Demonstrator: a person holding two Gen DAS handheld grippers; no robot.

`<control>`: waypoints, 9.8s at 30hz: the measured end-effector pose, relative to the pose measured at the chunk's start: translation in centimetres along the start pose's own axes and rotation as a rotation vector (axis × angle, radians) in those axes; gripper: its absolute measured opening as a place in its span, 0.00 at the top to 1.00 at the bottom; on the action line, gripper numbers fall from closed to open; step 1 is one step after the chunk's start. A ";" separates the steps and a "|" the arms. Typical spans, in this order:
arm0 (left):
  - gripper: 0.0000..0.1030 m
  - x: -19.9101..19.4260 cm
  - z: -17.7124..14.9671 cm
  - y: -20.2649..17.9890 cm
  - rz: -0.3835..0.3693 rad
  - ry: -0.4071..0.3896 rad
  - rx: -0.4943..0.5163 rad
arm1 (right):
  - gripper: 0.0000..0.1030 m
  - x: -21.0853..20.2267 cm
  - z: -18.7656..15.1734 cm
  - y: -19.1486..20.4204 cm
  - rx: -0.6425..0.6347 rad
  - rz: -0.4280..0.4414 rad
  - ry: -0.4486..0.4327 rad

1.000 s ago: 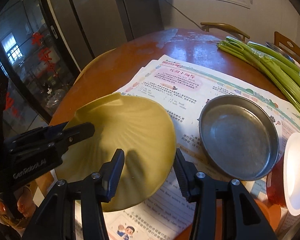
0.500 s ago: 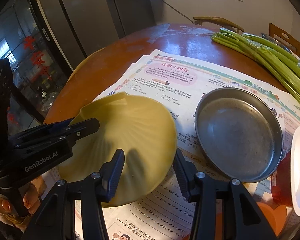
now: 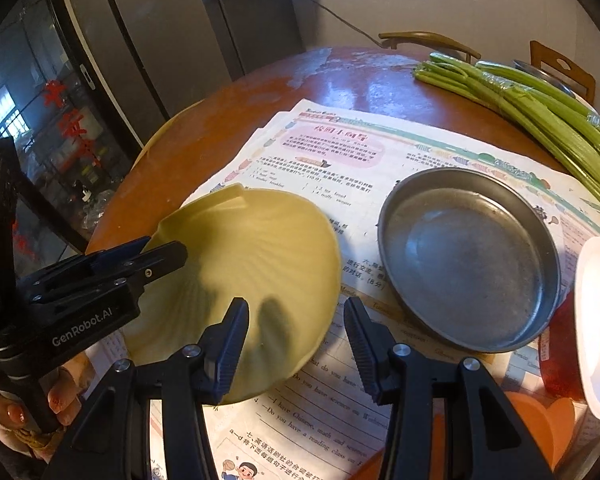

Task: Organize plates and bowls
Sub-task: 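Carry the yellow plate and lower it onto the worksheet, open left tool, then move the left tool to the terracotta plate and grasp its rim, then lift the terracotta plate with the left tool toward the yellow plate, then lower the terracotta plate onto the yellow plate and open the left tool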

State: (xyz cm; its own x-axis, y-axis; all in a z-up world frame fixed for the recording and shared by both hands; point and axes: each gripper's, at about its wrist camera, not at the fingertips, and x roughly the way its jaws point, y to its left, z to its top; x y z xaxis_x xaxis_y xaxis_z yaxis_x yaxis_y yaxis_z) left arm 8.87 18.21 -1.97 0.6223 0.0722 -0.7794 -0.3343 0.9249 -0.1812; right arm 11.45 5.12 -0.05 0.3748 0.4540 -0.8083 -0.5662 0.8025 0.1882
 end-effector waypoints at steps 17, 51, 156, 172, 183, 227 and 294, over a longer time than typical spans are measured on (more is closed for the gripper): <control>0.44 -4.2 -1.0 -1.2 -0.025 -0.069 0.001 | 0.51 -4.7 -0.8 0.2 -0.014 -0.002 -0.100; 0.44 -6.4 -6.7 -11.9 -0.156 0.012 0.206 | 0.51 -15.3 -5.4 -8.0 0.114 -0.151 -0.258; 0.54 -5.2 -10.7 -7.8 -0.095 0.089 0.103 | 0.51 -7.1 -7.9 -5.5 -0.069 -0.140 0.070; 0.50 -5.3 -11.6 -10.1 -0.098 0.061 0.103 | 0.52 -5.1 -7.3 -5.1 -0.149 -0.120 0.060; 0.50 -5.3 -11.2 -10.1 -0.116 0.068 0.088 | 0.52 -6.2 -8.1 -5.4 -0.127 -0.118 0.042; 0.50 -9.2 -5.2 -3.5 -0.102 -0.108 -0.046 | 0.51 -8.6 -2.3 0.0 -0.094 -0.026 -0.044; 0.50 0.4 -0.7 0.9 0.067 -0.020 -0.058 | 0.51 -2.4 -2.0 6.1 -0.196 0.019 0.039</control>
State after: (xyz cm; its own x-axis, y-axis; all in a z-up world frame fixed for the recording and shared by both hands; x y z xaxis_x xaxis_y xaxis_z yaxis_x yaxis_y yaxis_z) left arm 8.28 18.84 -2.86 0.6107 0.1415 -0.7791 -0.4157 0.8947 -0.1633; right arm 5.66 8.14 1.94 0.3363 0.4500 -0.8273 -0.7062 0.7017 0.0946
